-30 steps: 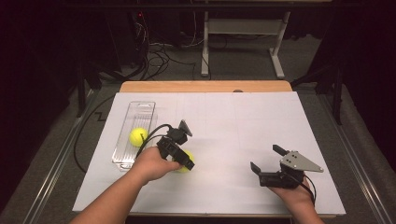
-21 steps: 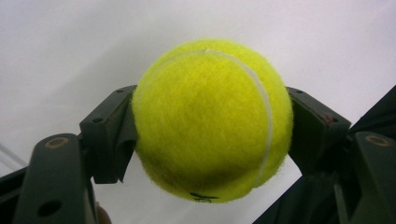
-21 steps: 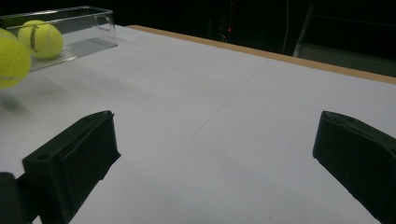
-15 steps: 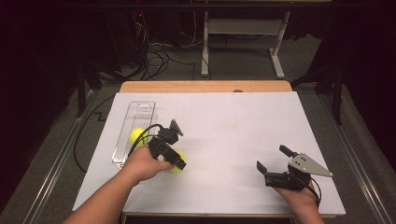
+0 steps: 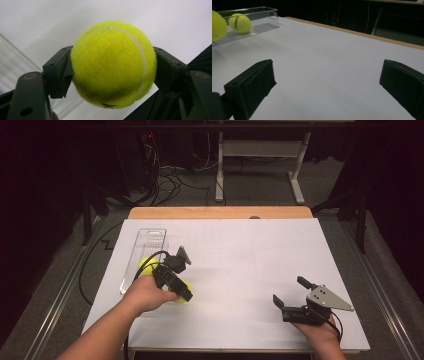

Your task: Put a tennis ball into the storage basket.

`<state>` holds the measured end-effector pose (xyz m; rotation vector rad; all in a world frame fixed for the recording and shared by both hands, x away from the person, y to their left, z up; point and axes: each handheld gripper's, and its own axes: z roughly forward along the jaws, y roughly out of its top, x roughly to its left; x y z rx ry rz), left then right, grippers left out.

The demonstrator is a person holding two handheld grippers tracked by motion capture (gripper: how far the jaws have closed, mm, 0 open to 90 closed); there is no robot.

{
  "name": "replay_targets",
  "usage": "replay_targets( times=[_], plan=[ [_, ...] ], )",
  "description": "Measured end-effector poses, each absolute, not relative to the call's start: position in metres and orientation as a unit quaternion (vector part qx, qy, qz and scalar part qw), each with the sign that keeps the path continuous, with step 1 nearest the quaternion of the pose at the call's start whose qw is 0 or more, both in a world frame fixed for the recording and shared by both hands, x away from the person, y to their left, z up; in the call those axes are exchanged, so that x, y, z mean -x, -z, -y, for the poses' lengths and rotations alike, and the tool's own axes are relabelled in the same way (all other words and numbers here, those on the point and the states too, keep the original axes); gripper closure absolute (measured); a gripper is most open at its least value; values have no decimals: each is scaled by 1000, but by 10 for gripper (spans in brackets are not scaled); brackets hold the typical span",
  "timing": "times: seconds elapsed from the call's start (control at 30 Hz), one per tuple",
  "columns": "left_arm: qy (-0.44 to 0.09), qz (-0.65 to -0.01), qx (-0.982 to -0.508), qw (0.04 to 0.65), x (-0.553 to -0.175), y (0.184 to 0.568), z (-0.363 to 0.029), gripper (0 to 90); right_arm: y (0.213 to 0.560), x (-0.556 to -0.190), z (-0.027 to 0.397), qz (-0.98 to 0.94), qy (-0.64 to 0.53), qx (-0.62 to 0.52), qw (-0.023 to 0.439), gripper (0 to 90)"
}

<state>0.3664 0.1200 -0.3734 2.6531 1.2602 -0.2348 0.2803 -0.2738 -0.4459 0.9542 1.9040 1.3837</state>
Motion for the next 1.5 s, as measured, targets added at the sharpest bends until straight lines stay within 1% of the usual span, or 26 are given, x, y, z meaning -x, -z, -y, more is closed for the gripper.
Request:
replay_targets(
  times=[0.2,0.57,1.03,1.5],
  plan=[
    [79,-425,-898,83,-368,366,-122,267,446,-280,275,-713,-524,-361,294,2],
    [75,-438,-891,89,-374,350,-140,267,445,-280,276,-709,-527,-364,295,2],
    [74,-465,-877,96,-379,342,-171,268,445,-278,277,-705,-529,-365,299,2],
    [61,-496,-861,99,-383,333,-206,268,444,-277,277,-705,-529,-363,302,2]
  ],
)
